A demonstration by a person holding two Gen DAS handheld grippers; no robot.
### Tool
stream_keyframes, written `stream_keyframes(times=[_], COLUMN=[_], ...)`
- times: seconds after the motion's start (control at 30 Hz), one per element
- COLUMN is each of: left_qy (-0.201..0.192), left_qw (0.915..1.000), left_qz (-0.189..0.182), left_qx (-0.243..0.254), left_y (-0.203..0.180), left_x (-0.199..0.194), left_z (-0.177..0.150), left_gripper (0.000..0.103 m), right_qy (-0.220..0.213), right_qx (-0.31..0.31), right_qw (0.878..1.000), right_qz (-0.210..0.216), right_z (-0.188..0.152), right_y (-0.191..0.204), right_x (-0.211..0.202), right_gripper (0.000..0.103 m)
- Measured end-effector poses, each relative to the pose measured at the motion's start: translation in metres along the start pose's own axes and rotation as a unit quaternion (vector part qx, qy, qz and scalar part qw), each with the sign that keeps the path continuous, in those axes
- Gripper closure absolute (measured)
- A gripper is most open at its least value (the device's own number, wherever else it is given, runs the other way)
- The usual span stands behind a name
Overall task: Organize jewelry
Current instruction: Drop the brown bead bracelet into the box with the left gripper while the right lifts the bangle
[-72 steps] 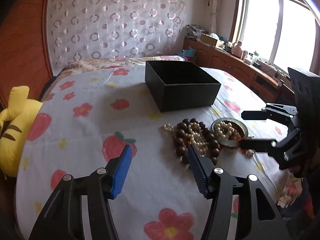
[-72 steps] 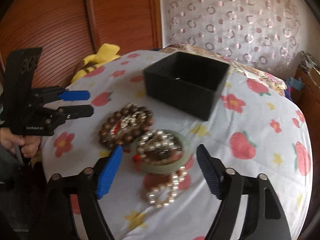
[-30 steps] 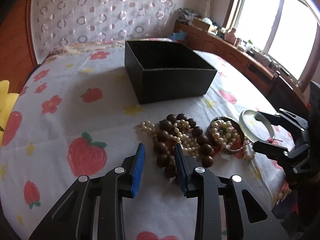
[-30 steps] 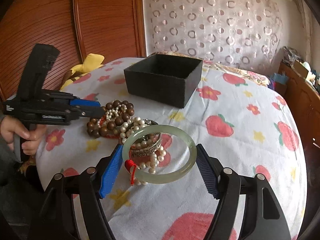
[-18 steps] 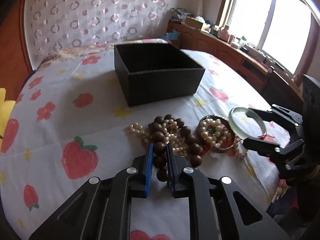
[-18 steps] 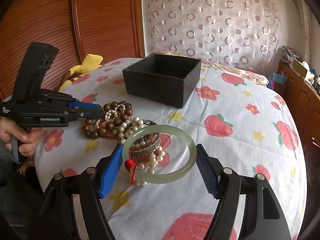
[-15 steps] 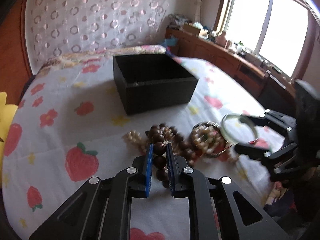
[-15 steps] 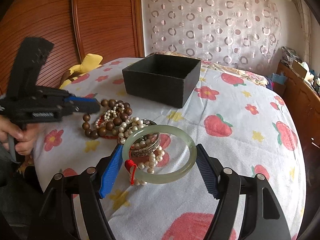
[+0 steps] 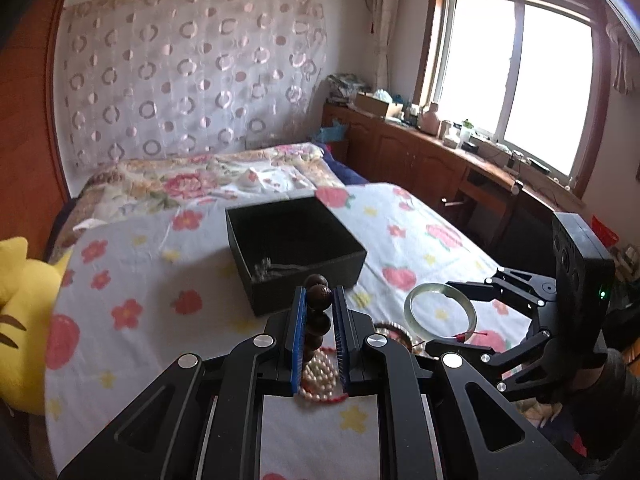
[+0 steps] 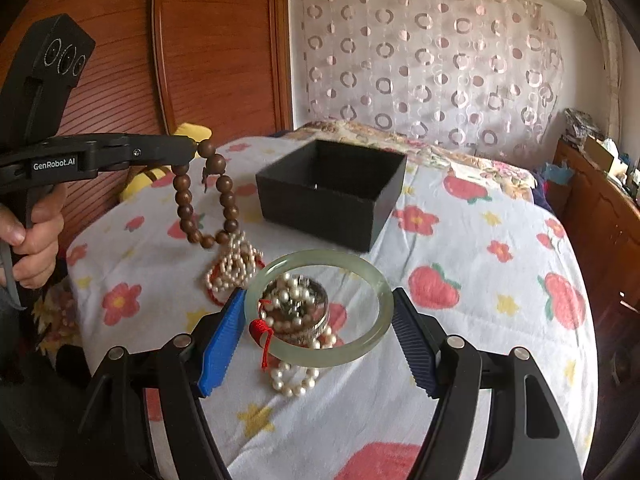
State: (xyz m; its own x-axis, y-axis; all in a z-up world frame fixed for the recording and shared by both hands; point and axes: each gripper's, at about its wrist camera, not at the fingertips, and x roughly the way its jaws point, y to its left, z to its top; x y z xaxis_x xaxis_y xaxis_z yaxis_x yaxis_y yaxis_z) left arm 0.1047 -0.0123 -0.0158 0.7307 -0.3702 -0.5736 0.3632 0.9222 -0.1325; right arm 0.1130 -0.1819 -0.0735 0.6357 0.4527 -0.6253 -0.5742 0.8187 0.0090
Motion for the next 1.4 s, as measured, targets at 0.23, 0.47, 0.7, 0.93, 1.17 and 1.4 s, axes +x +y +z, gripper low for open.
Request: stream_keyframes(times=[0.23, 0.47, 0.7, 0.93, 1.17, 1.4], left_qy=[-0.014, -0.018, -0.018, -0.008, 0.025, 0.051], left_qw=[0.9998, 0.9998, 0.9998, 0.9998, 0.9991, 0.9972], left_qz=[0.008, 0.003, 0.007, 0.017, 0.024, 0.043], left_qx=[0.008, -0.002, 0.0, -0.004, -0.025, -0.033], left_y=[0.001, 0.007, 0.013, 0.025, 0.044, 0.053], left_x=[-0.002, 0.005, 0.013, 0.034, 0.074, 0.098], left_z=[0.021, 0.044, 0.067, 0.087, 0.088, 0.073], left_gripper=[0.091, 0.091, 0.091, 0.091, 0.091, 0.09], right_qy=[-0.013, -0.027, -0.037, -0.039, -0.029, -0.021], right_qx=[-0.007, -0.013, -0.014, -0.01, 0.006, 0.013], right_qw=[1.0, 0.999, 0.999, 0.999, 0.999, 0.999], right_qz=[-0.008, -0.014, -0.021, -0.027, -0.028, -0.028], right_z=[0.017, 0.038, 0.057, 0.07, 0.08, 0.087], right_y=[-0.003, -0.007, -0.015, -0.023, -0.036, -0.048], right_x=[0.0, 0.002, 0.005, 0.018, 0.039, 0.066], right_gripper=[0.028, 0.028, 0.028, 0.028, 0.028, 0.028])
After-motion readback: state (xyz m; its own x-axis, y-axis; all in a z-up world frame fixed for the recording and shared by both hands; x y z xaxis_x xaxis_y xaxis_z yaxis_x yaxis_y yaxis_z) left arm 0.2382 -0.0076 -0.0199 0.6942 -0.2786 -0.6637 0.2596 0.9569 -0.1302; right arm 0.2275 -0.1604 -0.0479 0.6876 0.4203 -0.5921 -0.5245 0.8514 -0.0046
